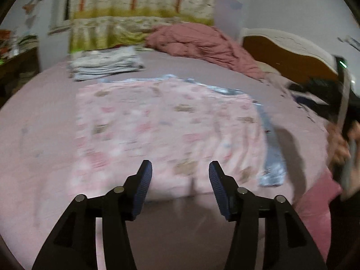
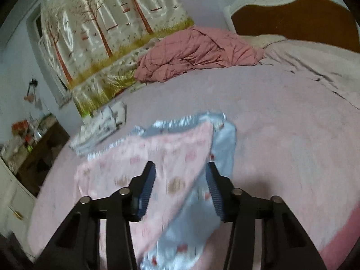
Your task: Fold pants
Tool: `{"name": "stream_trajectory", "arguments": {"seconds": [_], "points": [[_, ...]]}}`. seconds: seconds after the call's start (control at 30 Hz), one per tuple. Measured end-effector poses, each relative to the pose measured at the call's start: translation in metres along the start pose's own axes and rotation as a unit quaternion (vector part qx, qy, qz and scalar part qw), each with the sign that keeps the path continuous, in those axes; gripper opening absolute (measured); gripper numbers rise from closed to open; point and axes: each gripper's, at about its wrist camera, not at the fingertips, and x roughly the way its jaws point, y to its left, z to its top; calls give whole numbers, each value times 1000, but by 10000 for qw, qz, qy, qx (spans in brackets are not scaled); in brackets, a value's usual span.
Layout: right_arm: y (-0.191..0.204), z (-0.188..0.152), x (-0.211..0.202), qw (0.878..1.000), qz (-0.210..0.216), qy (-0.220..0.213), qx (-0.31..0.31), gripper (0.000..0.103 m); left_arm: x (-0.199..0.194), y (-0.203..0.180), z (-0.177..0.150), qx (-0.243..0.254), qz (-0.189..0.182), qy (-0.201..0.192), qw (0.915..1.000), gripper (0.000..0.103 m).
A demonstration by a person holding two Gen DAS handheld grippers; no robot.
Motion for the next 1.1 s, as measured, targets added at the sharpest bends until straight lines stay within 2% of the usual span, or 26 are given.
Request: {"name": "stream_trajectory", "arguments": {"seconds": [0.07,0.1,0.2,0.33,0.43,0.53,0.6,0.63,0.73,0.77,0.83,0.87,0.9,0.93,1.1], "points": [[-13,26,24,9992,257,203,247,40,17,-18,4,81,-290,147,9994,37],[-20,36,38,9982,338,329,379,37,23,-26,4,107,-414,195,9989,36],[-29,56,75,9957,530,604,460,36,41,-49,3,255,-652,347,9969,36],[-37,68,127,9948,339,878,394,36,59,-68,-5,436,-815,606,9939,36],[-47,70,163,9935,192,1036,423,36,69,-76,-11,575,-783,733,9926,36],[-55,67,196,9916,28,1221,435,37,72,-81,-14,744,-647,707,9926,41],[-59,67,213,9905,-76,1288,481,50,73,-85,-14,840,-575,700,9923,45],[-62,65,217,9902,-98,1294,510,51,73,-86,-15,876,-572,710,9920,48],[-65,65,229,9902,-143,1281,528,51,72,-93,-19,1004,-631,751,9901,61],[-65,64,232,9902,-150,1286,518,51,71,-96,-21,1057,-591,735,9899,61],[-65,64,239,9890,-43,1396,483,32,70,-101,-24,1154,-462,673,9900,60],[-65,63,242,9880,11,1463,489,17,70,-102,-25,1176,-405,661,9900,44],[-65,63,243,9876,57,1482,509,8,70,-101,-25,1184,-305,644,9904,30],[-65,62,242,9879,103,1458,513,6,70,-101,-24,1184,-281,623,9906,11],[-63,67,222,9913,173,1163,596,3,56,-96,-17,1055,-502,441,9922,7]]}}
